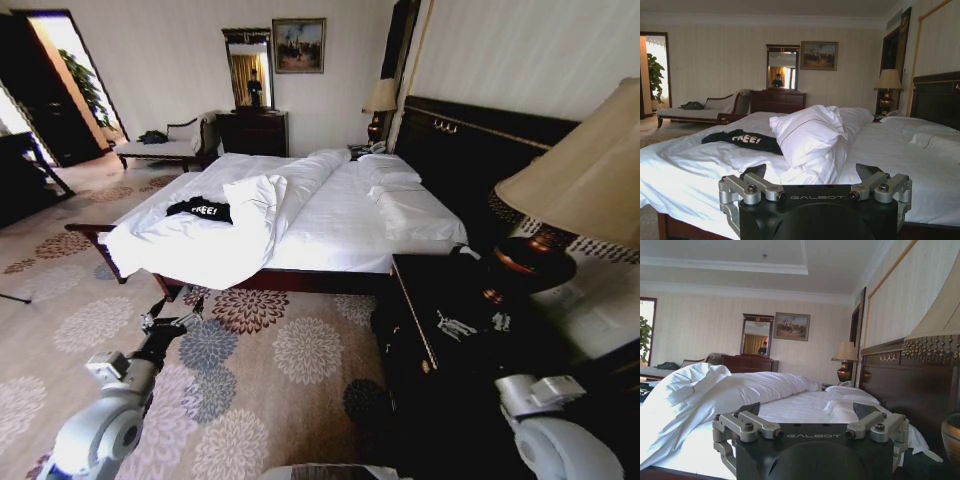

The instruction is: Fold the clothes on the bed.

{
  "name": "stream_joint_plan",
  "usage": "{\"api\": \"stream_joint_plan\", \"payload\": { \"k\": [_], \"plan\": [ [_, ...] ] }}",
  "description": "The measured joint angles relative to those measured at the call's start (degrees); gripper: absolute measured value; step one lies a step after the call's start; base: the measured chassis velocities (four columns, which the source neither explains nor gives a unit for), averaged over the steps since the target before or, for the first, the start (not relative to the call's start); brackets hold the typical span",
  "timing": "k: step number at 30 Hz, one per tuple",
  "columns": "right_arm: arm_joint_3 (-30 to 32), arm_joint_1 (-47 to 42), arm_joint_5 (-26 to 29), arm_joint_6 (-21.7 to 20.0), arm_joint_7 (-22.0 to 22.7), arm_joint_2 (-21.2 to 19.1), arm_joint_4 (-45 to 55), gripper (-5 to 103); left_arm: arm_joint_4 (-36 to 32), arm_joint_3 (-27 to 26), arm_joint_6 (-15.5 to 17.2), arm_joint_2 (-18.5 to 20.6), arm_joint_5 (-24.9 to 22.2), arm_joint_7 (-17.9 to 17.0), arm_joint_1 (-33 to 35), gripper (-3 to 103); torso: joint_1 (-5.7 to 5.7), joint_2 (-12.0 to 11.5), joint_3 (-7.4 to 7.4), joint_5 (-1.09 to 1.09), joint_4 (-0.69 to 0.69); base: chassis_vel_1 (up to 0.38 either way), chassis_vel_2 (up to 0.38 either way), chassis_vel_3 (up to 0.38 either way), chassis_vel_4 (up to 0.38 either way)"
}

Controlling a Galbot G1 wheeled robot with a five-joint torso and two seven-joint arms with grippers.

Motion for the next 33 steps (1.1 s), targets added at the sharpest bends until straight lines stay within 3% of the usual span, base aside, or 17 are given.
{"api": "stream_joint_plan", "payload": {
  "k": [33],
  "plan": [
    [-0.11, 0.03, 0.26, -0.51, 0.71, 0.86, -0.43, 100, 1.10, 0.99, -1.13, 0.22, 1.32, -2.79, -1.52, 100, 0.01, 0.00, 0.01, 0.00, 0.00, -0.101, 0.098, 0.104, -0.097]
  ]
}}
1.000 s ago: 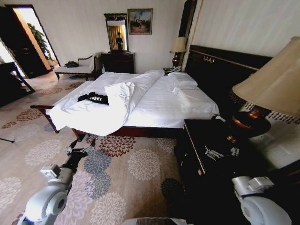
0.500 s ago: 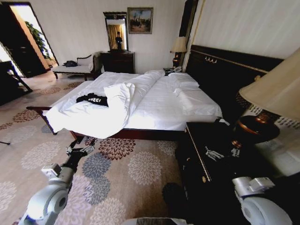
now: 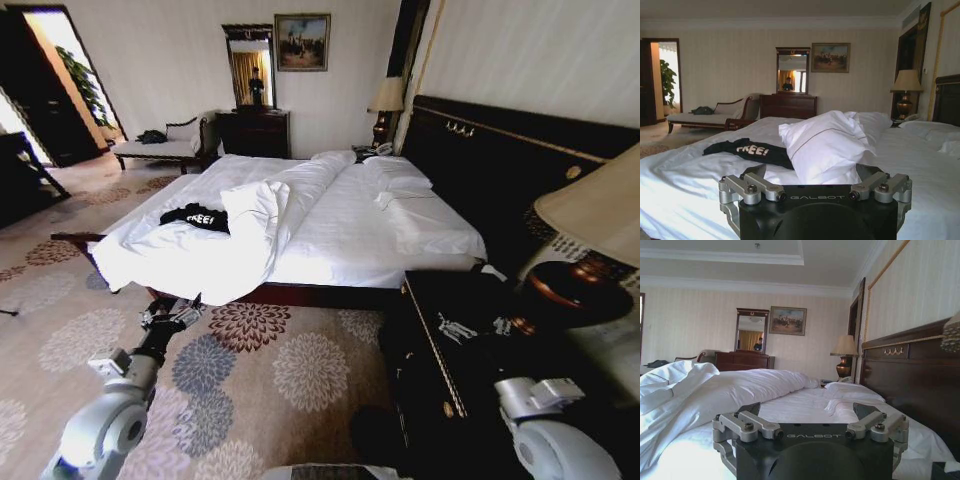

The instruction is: Fold the clothes on the bed.

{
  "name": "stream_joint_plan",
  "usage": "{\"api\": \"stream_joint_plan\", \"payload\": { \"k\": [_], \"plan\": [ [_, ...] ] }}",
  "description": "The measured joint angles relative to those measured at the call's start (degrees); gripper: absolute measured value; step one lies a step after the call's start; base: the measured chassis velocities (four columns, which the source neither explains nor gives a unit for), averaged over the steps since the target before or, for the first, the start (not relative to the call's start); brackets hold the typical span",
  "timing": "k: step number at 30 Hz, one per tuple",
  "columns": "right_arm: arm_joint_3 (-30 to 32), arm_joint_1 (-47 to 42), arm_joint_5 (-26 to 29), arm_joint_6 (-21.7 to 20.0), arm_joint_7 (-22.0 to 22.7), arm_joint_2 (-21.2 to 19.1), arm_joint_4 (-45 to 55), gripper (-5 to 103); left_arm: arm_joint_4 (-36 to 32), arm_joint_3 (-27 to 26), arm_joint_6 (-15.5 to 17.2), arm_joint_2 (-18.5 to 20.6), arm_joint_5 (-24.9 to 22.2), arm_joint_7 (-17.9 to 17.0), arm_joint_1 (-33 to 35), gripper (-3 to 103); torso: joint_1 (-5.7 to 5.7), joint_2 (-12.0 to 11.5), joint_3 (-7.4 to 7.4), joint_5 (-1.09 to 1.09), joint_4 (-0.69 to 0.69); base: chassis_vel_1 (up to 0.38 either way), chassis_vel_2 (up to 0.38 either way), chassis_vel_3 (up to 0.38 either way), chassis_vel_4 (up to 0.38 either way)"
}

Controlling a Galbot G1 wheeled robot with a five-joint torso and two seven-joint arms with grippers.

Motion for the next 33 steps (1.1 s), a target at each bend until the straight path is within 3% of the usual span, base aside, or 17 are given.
{"api": "stream_joint_plan", "payload": {
  "k": [2, 4, 8, 17, 23, 33],
  "plan": [
    [-0.07, 0.00, -0.07, 0.00, 0.01, 0.15, 0.00, 100, 0.23, 0.00, -0.30, 0.01, 0.09, -0.29, 0.11, 102, 0.00, 0.00, 0.00, -0.01, 0.00, -0.124, 0.128, 0.111, -0.134],
    [-0.13, -0.01, -0.15, 0.00, 0.01, 0.34, 0.00, 100, 0.51, -0.01, -0.64, -0.03, 0.13, -0.55, 0.30, 92, 0.00, 0.00, 0.00, -0.02, 0.01, -0.115, 0.137, 0.112, -0.107],
    [-0.16, -0.07, -0.25, 0.00, 0.01, 0.54, -0.01, 100, 0.65, -0.01, -0.77, -0.15, 0.06, -0.77, 0.52, 99, 0.00, 0.00, 0.00, 0.00, 0.01, -0.116, 0.115, 0.109, -0.120],
    [-0.29, -0.04, -0.38, -0.01, 0.04, 0.73, -0.02, 100, 0.87, 0.25, -0.86, -0.31, 0.00, -1.45, 0.52, 100, 0.00, 0.00, 0.00, 0.00, 0.01, -0.160, 0.081, 0.084, -0.156],
    [-0.58, -0.03, -0.54, -0.01, 0.06, 0.82, -0.16, 100, 0.53, 0.29, -1.05, -0.61, -2.58, -1.46, 0.21, 100, 0.00, 0.00, 0.00, 0.00, -0.03, -0.180, 0.051, 0.062, -0.190],
    [-1.48, 0.38, -1.09, -0.01, 0.09, 0.86, -0.54, 100, 1.15, 0.51, -1.26, -1.41, -1.42, 0.35, 0.89, 100, 0.00, 0.00, 0.00, -0.01, 0.02, -0.148, 0.125, 0.129, -0.130]
  ]
}}
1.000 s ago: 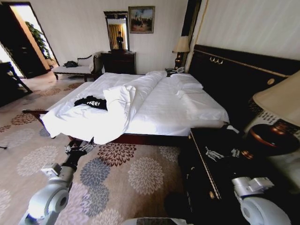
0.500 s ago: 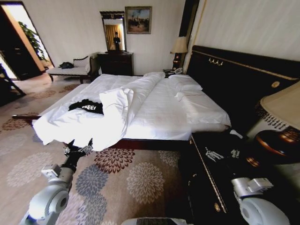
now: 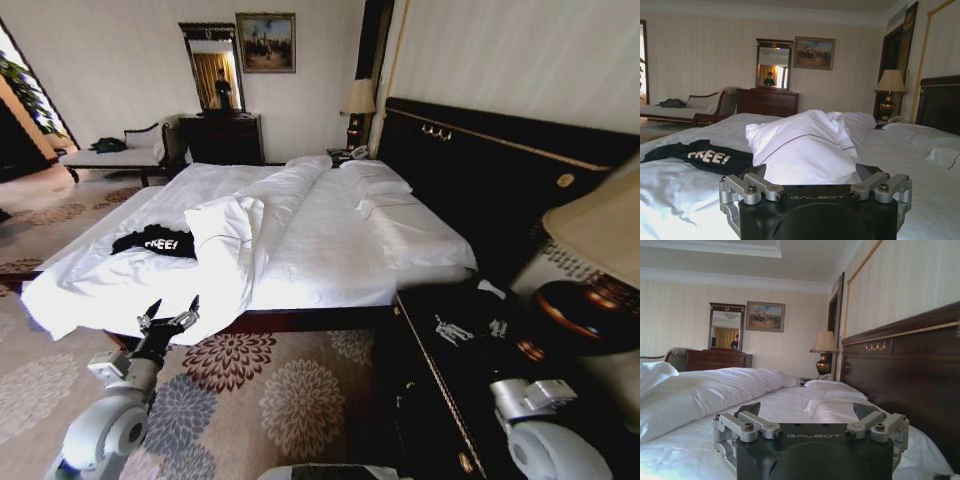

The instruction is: Fold the clothes on the bed.

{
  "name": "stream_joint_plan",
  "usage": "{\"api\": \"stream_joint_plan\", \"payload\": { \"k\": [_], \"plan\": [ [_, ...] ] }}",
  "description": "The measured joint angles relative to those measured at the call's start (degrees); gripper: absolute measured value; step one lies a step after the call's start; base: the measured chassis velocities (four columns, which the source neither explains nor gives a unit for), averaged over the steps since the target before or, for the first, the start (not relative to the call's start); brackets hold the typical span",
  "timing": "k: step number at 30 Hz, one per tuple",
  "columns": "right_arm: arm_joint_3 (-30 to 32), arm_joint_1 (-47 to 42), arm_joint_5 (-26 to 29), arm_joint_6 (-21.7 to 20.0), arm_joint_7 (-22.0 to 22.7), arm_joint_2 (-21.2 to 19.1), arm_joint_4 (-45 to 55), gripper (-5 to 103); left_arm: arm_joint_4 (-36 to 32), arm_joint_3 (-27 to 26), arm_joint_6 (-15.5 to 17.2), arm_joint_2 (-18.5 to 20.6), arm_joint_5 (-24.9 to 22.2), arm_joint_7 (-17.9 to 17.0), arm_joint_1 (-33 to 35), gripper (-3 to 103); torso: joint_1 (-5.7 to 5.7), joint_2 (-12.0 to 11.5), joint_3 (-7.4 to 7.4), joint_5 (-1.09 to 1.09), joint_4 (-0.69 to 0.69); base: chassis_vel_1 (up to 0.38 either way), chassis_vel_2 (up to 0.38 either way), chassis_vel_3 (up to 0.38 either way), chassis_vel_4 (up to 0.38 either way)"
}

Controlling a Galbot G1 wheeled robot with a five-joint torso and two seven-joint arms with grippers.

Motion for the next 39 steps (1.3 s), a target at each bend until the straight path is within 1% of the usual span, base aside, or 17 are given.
{"api": "stream_joint_plan", "payload": {
  "k": [5, 7, 12, 22, 31, 39],
  "plan": [
    [-0.35, 0.26, -0.13, 0.00, 0.06, -0.06, -0.34, 100, 0.16, 0.34, -0.09, -0.14, 0.76, 0.28, 0.03, 100, 0.00, 0.00, 0.00, 0.01, -0.01, -0.130, 0.129, 0.140, -0.133],
    [-0.61, 0.36, -0.32, 0.00, 0.10, 0.01, -0.44, 100, -0.37, 0.46, 0.15, -0.56, 1.74, -0.38, 0.30, 100, 0.00, 0.00, 0.00, 0.00, -0.01, -0.120, 0.115, 0.115, -0.114],
    [-1.19, 0.49, -0.76, 0.00, 0.11, 0.34, -0.55, 100, -2.03, 0.11, 0.56, -0.94, 1.43, -0.66, 1.70, 100, -0.01, 0.00, 0.00, 0.01, -0.01, -0.108, 0.119, 0.107, -0.123],
    [-2.42, 0.70, -2.13, -0.02, 0.33, 0.98, -0.74, 100, -1.84, -0.57, 0.38, -0.71, 1.31, -0.37, 2.21, 100, 0.00, 0.00, 0.00, 0.00, -0.02, -0.123, 0.131, 0.115, -0.133],
    [-2.57, 0.47, -2.26, -1.06, 1.09, 1.16, -0.72, 100, -2.14, -0.64, 0.24, -1.04, 1.05, 0.09, 2.92, 100, 0.01, 0.00, 0.00, 0.00, -0.01, -0.135, 0.141, 0.131, -0.135],
    [-3.03, 0.91, -4.08, -1.49, 2.36, 1.49, -1.29, 100, -2.09, -0.19, -0.32, -2.04, 1.35, 0.91, 3.61, 100, 0.01, 0.00, 0.00, 0.01, -0.01, -0.096, 0.093, 0.091, -0.102]
  ]
}}
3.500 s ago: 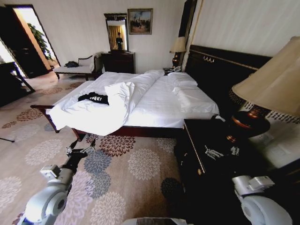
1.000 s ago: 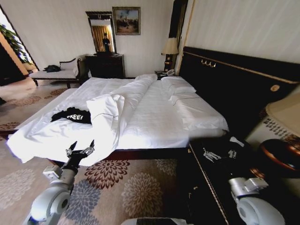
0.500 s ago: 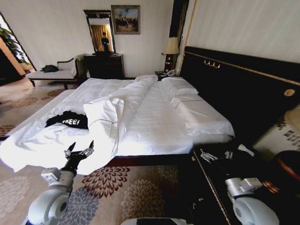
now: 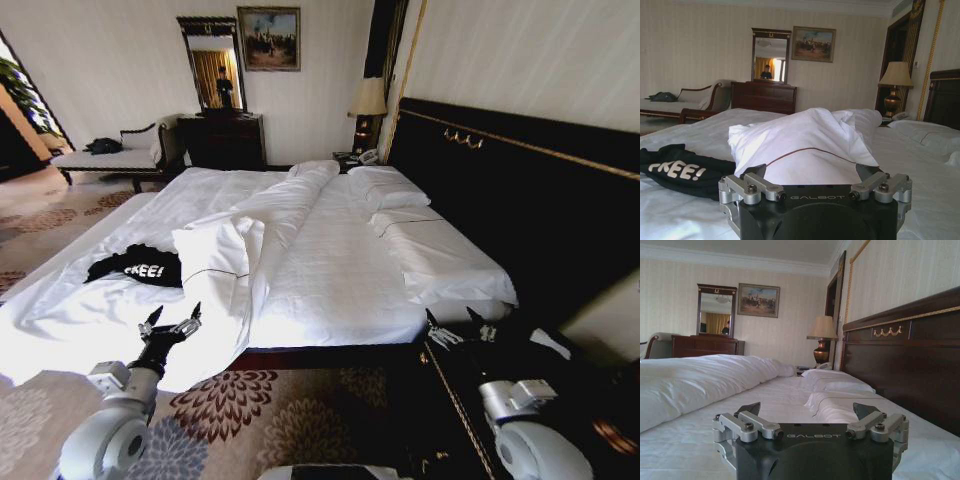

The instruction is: Fold the clothes on the bed.

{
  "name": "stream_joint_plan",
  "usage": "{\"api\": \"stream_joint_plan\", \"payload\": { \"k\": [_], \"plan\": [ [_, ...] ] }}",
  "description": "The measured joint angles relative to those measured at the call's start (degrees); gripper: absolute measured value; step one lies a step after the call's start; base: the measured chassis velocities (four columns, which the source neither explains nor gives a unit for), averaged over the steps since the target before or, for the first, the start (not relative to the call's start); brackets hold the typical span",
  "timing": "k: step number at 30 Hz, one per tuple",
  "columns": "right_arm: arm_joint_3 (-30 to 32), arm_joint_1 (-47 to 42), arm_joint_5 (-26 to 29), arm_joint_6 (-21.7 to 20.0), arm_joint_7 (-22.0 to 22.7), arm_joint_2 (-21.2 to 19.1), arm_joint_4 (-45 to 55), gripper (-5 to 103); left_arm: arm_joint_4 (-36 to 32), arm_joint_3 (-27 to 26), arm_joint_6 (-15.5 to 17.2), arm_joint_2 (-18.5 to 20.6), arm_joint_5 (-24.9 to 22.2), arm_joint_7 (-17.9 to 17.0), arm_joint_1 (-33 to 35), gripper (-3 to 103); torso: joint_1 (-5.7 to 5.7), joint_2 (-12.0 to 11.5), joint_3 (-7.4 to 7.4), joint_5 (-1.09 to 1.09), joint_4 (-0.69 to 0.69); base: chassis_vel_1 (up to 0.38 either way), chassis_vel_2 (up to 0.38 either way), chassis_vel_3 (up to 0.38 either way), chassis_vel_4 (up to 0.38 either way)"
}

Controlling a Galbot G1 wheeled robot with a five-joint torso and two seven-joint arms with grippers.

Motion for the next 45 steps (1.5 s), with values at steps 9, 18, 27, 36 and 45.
{"api": "stream_joint_plan", "payload": {
  "k": [9, 18, 27, 36, 45],
  "plan": [
    [-0.85, 1.14, -0.24, -0.39, 0.65, -0.17, -0.38, 100, 0.13, 0.16, -0.52, -0.68, 0.19, -0.14, 0.13, 100, -0.01, 0.00, 0.00, -0.01, 0.00, -0.012, 0.114, 0.014, -0.119],
    [-1.78, 1.82, -0.68, -0.74, 1.18, -0.22, -0.96, 100, 0.15, -0.02, -0.72, -0.12, 0.47, 0.41, 1.02, 100, -0.01, 0.00, 0.00, 0.01, 0.00, 0.030, 0.162, -0.022, -0.152],
    [-2.81, 3.13, -0.69, -0.76, 1.98, -0.48, -1.52, 100, -0.02, 0.00, -0.70, 0.12, 1.00, 0.40, 1.06, 100, -0.01, 0.00, 0.00, 0.00, 0.00, 0.061, 0.180, -0.059, -0.191],
    [-3.38, 2.98, -1.40, -0.64, 2.11, -0.08, -1.79, 100, 0.10, 0.13, -0.61, 0.62, 1.53, 0.42, 0.87, 100, -0.01, 0.00, 0.00, 0.00, 0.00, 0.073, 0.193, -0.067, -0.182],
    [-3.27, 3.19, -1.70, -0.52, 2.37, -0.35, -1.66, 100, 0.06, 0.49, -0.37, 1.05, 1.81, 0.10, -0.22, 100, -0.01, 0.00, 0.00, -0.01, 0.00, 0.068, 0.190, -0.054, -0.205]
  ]
}}
